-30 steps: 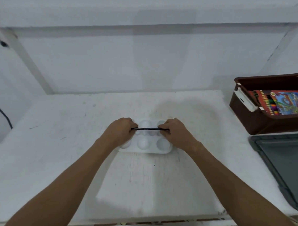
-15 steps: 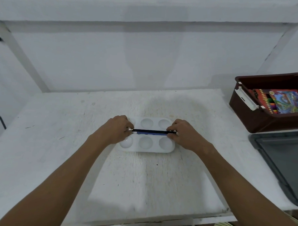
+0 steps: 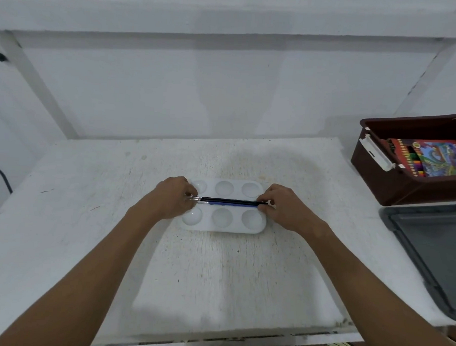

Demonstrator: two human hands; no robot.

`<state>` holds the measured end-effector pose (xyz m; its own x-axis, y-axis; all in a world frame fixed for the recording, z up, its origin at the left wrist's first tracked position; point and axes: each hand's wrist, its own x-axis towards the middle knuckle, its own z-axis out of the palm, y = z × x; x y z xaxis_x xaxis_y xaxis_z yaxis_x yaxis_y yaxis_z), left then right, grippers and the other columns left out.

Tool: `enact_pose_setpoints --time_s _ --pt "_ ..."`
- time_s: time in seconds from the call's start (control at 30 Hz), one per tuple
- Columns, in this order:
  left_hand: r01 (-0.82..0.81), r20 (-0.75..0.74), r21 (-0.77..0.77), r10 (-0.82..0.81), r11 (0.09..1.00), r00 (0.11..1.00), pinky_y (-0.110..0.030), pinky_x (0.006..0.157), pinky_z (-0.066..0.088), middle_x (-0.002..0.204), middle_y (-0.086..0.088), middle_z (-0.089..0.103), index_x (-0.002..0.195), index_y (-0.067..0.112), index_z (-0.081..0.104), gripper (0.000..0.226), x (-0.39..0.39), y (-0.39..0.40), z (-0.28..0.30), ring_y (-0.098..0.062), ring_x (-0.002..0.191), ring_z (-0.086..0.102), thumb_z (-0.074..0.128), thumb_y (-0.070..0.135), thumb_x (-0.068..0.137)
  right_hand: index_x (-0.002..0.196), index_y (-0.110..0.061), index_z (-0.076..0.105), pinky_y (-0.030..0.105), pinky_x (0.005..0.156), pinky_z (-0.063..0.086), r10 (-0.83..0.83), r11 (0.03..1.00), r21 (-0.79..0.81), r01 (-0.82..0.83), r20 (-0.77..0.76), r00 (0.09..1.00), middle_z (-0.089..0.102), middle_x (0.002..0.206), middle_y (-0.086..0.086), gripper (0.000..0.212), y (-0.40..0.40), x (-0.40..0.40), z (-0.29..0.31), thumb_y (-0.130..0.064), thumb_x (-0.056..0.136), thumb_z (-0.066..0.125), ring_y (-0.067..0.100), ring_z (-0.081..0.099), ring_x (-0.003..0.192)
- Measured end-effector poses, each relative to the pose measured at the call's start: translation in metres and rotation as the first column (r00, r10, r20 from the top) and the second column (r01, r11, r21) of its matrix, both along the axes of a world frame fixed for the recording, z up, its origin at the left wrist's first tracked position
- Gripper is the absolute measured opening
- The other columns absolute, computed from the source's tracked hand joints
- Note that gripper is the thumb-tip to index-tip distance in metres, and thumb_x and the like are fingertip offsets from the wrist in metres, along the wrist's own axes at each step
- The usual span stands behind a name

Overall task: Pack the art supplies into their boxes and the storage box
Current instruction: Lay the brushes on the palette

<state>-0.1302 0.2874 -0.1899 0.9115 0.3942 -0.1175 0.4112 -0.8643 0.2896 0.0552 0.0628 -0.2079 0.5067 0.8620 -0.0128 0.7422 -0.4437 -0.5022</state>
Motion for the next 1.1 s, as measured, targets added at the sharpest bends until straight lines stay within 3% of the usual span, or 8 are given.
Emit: enact_pose_setpoints --time_s 0.13,0.33,0.47,0.57,0.7,0.87,1.1 --pt "-0.023 0.009 -0.002 0.023 1.0 1.0 -0.041 0.08 0.051 0.089 0.001 0.06 0.093 0.02 0.074 0.014 -0.003 -0.001 0.002 -0.019 0.082 0.06 0.062 0.023 0.086 0.113 -0.012 0.068 0.016 0.078 0.034 0.016 1.0 0.007 -0.016 -0.001 1.0 0.057 0.102 0.002 0.025 0.002 -0.002 0.001 -0.02 0.09 0.061 0.008 0.048 0.086" --pt "-0.078 0.016 -0.047 0.078 0.996 0.997 -0.033 0.079 0.051 0.088 0.004 0.056 0.098 0.021 0.072 0.017 -0.006 -0.003 0.004 -0.019 0.086 0.06 0.066 0.021 0.083 0.116 -0.013 0.067 0.017 0.079 0.034 0.007 1.0 0.011 -0.007 -0.014 1.0 0.056 0.106 0.004 0.027 0.003 -0.006 0.002 -0.022 0.09 0.062 0.01 0.048 0.088" --pt "-0.164 0.08 -0.102 0.173 0.981 0.982 -0.023 0.078 0.04 0.107 -0.003 0.055 0.115 0.016 0.066 0.034 -0.011 -0.006 0.001 -0.019 0.096 0.057 0.069 0.022 0.083 0.124 -0.014 0.06 0.02 0.08 0.038 -0.095 0.993 0.067 0.101 -0.089 0.991 0.053 0.109 0.004 0.038 -0.001 -0.008 -0.001 -0.028 0.089 0.064 0.011 0.05 0.087" --pt "-0.223 0.134 -0.192 0.25 0.956 0.959 -0.024 0.072 0.04 0.097 0.001 0.055 0.116 0.014 0.065 0.036 -0.018 -0.008 -0.002 -0.017 0.093 0.053 0.071 0.022 0.082 0.132 -0.018 0.053 0.028 0.088 0.044 -0.162 0.983 0.06 0.175 -0.173 0.971 0.049 0.109 0.003 0.047 -0.006 -0.013 0.0 -0.033 0.089 0.062 0.013 0.05 0.091" --pt "-0.292 0.083 -0.324 0.335 0.9 0.939 -0.024 0.084 0.043 0.119 -0.001 0.062 0.129 0.027 0.059 0.05 -0.026 -0.008 -0.011 -0.017 0.102 0.06 0.071 0.035 0.082 0.137 -0.02 0.047 0.021 0.083 0.038 -0.141 0.989 0.0 0.146 -0.261 0.955 0.056 0.108 0.003 0.05 -0.01 -0.022 0.001 -0.032 0.091 0.06 0.011 0.051 0.093" --pt "-0.306 0.144 -0.473 0.415 0.826 0.898 -0.029 0.07 0.058 0.09 0.001 0.07 0.119 0.025 0.067 0.035 -0.027 -0.017 -0.011 -0.018 0.07 0.067 0.07 0.03 0.085 0.129 -0.016 0.057 0.018 0.082 0.037 -0.156 0.985 0.028 0.169 -0.264 0.952 0.062 0.116 0.006 0.038 -0.009 -0.025 0.001 -0.025 0.092 0.059 0.009 0.052 0.092" --pt "-0.312 0.164 -0.526 0.455 0.791 0.875 -0.027 0.067 0.058 0.087 0.003 0.07 0.109 0.024 0.072 0.025 -0.026 -0.031 -0.012 -0.013 0.074 0.066 0.071 0.026 0.084 0.117 -0.016 0.066 0.014 0.068 0.041 -0.164 0.98 0.063 0.189 -0.281 0.946 0.067 0.1 0.0 0.027 -0.019 -0.019 0.003 -0.021 0.091 0.06 0.003 0.054 0.076"
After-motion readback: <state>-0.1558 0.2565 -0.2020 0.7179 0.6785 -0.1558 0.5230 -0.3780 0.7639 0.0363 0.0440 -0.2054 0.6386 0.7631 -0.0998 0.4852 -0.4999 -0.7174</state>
